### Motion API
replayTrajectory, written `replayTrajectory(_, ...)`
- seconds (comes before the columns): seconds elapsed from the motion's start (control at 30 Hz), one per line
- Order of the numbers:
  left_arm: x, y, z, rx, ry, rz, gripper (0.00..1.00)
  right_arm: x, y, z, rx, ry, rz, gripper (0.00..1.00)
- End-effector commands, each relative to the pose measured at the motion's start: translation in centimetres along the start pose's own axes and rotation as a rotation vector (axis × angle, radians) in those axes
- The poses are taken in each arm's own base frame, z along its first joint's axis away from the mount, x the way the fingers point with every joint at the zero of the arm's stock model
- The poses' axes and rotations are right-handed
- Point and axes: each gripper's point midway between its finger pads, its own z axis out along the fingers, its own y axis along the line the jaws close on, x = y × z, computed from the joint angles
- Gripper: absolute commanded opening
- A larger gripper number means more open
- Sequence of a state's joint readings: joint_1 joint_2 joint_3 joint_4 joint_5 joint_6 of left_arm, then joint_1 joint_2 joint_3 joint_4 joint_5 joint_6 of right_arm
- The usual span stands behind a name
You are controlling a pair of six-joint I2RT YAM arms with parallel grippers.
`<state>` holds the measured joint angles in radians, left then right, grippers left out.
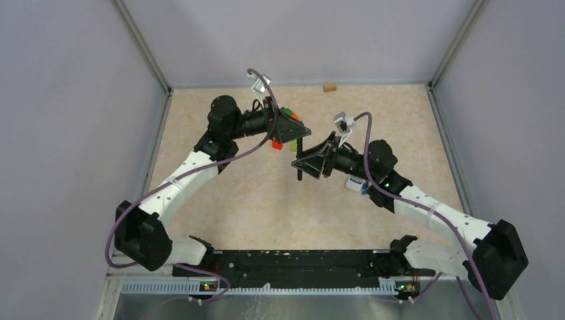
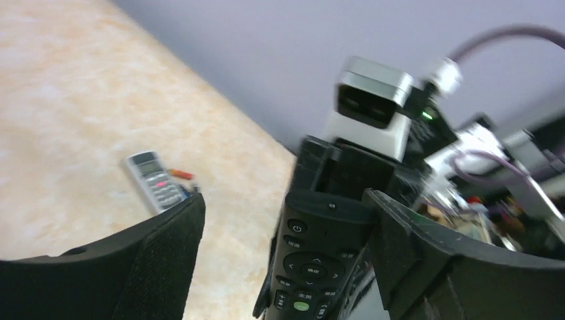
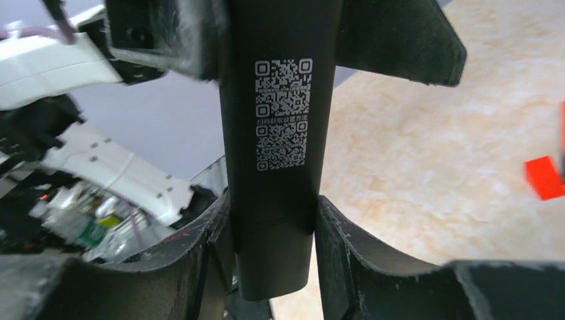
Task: Load the batteries into the remote control
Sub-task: Adjust the remote control.
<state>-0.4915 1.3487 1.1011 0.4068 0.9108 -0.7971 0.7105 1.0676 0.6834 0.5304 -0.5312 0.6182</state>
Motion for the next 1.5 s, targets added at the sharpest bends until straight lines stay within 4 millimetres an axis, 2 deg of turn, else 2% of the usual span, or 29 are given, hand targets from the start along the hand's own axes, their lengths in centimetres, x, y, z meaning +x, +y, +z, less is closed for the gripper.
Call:
replayTrajectory(0.0,-2.5,5.7,-1.2,-0.39,-0.097,-0.042,0.91,-1.9,-3.0,1.3,0.172,-0.023,-0.106,0.21)
replayTrajectory(0.07,-2.3,7.4,-1.9,-0.497,-0.097,-0.081,0.94,-1.9,-5.0,1.9,0.286,0.007,-0.133,0.2)
replayTrajectory(0.2,-1.6,8.8,-2.4,-0.571,-0.091,-0.116,0.91,-1.0,-8.4,2.7,0.478,0.076,-0.182,0.2)
replayTrajectory(0.27,-1.3,9.6,-2.9,-0.619,-0.086,-0.115,0.86,-0.7,-9.6,3.1,0.552,0.094,-0.19,0.19)
replayTrajectory(0.4,-0.6,11.5,-4.5,-0.75,-0.072,-0.1,0.65,-0.1,-11.2,3.8,0.641,0.115,-0.18,0.18)
replayTrajectory(0.53,0.0,11.6,-4.5,-0.734,-0.052,-0.093,0.56,0.4,-11.1,4.6,0.614,0.132,-0.182,0.17)
replayTrajectory(0.7,1.1,12.4,-4.1,-0.734,0.009,-0.131,0.56,1.3,-9.4,6.2,0.486,0.178,-0.193,0.18)
replayTrajectory(0.87,1.6,12.9,-4.0,-0.743,0.018,-0.161,0.55,1.8,-9.4,6.6,0.473,0.197,-0.186,0.17)
replayTrajectory(0.93,1.8,12.9,-3.9,-0.735,0.021,-0.17,0.49,1.8,-9.3,6.7,0.467,0.199,-0.184,0.17)
replayTrajectory(1.03,1.8,12.8,-3.7,-0.721,0.022,-0.177,0.3,2.0,-9.3,6.8,0.459,0.207,-0.179,0.19)
replayTrajectory(1.13,1.7,12.8,-3.7,-0.718,0.021,-0.183,0.12,2.5,-9.2,7.0,0.452,0.228,-0.154,0.26)
replayTrajectory(1.23,1.5,12.7,-3.8,-0.706,0.021,-0.186,0.0,2.8,-9.4,7.1,0.466,0.229,-0.112,0.43)
replayTrajectory(1.37,0.7,12.7,-4.9,-0.691,0.003,-0.186,0.0,2.1,-8.9,6.2,0.485,0.173,-0.051,0.83)
replayTrajectory(1.4,0.4,12.5,-5.2,-0.682,-0.006,-0.183,0.0,1.8,-8.8,5.7,0.486,0.146,-0.025,0.9)
replayTrajectory(1.47,-0.3,11.8,-5.7,-0.643,-0.03,-0.163,0.0,0.6,-8.7,4.6,0.492,0.069,0.054,0.98)
